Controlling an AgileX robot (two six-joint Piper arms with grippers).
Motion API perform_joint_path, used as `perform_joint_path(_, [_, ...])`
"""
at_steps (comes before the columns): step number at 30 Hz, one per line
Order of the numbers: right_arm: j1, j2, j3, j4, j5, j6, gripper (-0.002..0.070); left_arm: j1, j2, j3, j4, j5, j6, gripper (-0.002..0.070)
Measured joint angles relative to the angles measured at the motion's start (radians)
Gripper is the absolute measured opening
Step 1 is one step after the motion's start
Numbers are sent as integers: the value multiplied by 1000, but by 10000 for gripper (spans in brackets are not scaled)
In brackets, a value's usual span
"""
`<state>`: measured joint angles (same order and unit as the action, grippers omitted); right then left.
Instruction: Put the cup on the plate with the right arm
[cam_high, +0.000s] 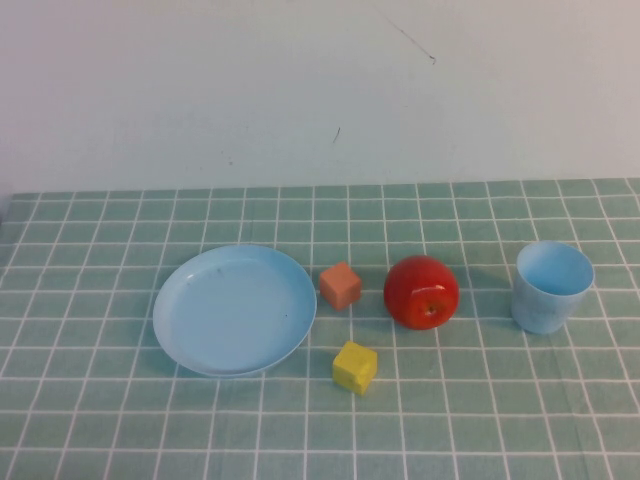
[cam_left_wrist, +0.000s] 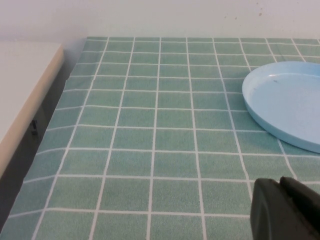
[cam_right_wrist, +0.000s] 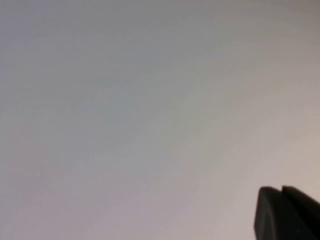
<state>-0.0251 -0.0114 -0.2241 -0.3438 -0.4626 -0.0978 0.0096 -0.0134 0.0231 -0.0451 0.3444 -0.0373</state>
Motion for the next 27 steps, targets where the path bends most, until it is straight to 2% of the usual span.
perform_joint_path(7, [0, 157, -335, -42, 264, 7, -2, 0, 0, 0, 0, 0, 0, -3])
perform_joint_path(13, [0, 413, -550, -42, 727, 11, -2, 0, 0, 0, 0, 0, 0, -3])
perform_joint_path(16, [0, 533, -596, -42, 880, 11, -2, 0, 0, 0, 0, 0, 0, -3])
perform_joint_path(20, [0, 632, -601, -17, 904, 11, -2, 0, 0, 0, 0, 0, 0, -3])
perform_joint_path(24, [0, 688, -603, 170, 892, 25, -2, 0, 0, 0, 0, 0, 0, -3])
perform_joint_path(27, [0, 751, -617, 302, 905, -36, -2, 0, 0, 0, 0, 0, 0, -2])
